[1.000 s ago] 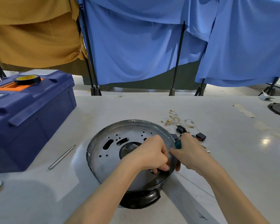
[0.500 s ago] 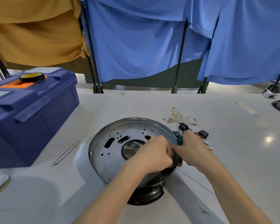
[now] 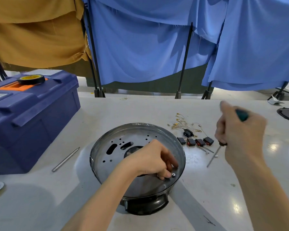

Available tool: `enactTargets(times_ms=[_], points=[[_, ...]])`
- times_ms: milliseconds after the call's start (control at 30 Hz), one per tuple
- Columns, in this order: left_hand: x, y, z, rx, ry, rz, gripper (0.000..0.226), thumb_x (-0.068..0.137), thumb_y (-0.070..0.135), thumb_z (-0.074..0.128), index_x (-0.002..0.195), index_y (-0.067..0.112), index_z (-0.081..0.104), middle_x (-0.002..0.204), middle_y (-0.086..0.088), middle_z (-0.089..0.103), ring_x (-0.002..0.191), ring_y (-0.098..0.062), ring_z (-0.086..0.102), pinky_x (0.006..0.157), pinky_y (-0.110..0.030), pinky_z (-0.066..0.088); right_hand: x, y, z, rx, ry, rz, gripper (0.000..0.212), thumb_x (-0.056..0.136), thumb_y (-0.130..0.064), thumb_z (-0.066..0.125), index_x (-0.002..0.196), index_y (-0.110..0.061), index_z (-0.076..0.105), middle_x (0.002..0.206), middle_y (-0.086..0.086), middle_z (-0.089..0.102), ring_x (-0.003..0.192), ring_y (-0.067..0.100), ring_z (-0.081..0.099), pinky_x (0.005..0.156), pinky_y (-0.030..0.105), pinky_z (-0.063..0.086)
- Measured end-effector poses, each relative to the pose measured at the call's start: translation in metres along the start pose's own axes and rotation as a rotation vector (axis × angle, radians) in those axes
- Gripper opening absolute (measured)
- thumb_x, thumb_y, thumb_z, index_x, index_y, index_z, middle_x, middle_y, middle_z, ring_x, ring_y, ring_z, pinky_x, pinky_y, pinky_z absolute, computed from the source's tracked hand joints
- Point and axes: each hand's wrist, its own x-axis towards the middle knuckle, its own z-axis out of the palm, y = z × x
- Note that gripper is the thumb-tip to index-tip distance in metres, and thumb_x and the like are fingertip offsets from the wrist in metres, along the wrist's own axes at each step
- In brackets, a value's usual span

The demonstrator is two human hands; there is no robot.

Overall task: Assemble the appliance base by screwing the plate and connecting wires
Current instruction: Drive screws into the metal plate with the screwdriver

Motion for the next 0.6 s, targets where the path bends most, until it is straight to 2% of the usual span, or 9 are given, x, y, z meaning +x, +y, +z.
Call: enactTargets(times_ms=[67,167,433,600], points=[[0.000,-0.002,0.000,-0.017,0.003,-0.002,0.027,0.077,-0.017,0.067,0.095,0.002,0.071,0.070,-0.001,0.062,0.054,-0.005,0.060,0.053,-0.018,0.052,-0.005,-0.015,0.002,0.287,-0.058,0.031,0.050,0.092,-0.018,0.061,0.045,-0.019,0.043,0.040,0.000,0.037,0.032,0.014,0.023,0.039,0.017,0.023],[0.000,-0.003,-0.001,-0.032,-0.007,-0.020,0.032,0.075,-0.022,0.061,0.101,-0.004,0.069,0.073,-0.004,0.061,0.056,-0.005,0.062,0.051,-0.017,0.051,-0.016,-0.018,0.011,0.489,-0.148,0.089,0.049,0.094,-0.014,0.056,0.046,-0.018,0.043,0.039,0.000,0.033,0.030,0.011,0.020,0.039,0.014,0.022],[-0.001,-0.002,0.001,-0.036,0.013,-0.025,0.028,0.077,-0.021,0.061,0.098,-0.004,0.069,0.070,-0.005,0.061,0.049,-0.003,0.060,0.051,-0.016,0.050,-0.032,0.015,0.025,0.390,-0.224,0.126,0.049,0.094,-0.007,0.055,0.048,-0.014,0.041,0.039,0.004,0.033,0.030,0.011,0.020,0.040,0.015,0.023],[-0.001,-0.001,0.002,-0.020,0.022,-0.018,0.028,0.077,-0.020,0.062,0.097,-0.002,0.070,0.070,-0.005,0.061,0.053,-0.005,0.061,0.055,-0.018,0.053,-0.033,0.021,0.025,0.378,-0.227,0.151,0.048,0.093,-0.006,0.055,0.049,-0.013,0.040,0.039,0.004,0.033,0.032,0.012,0.019,0.040,0.016,0.022]])
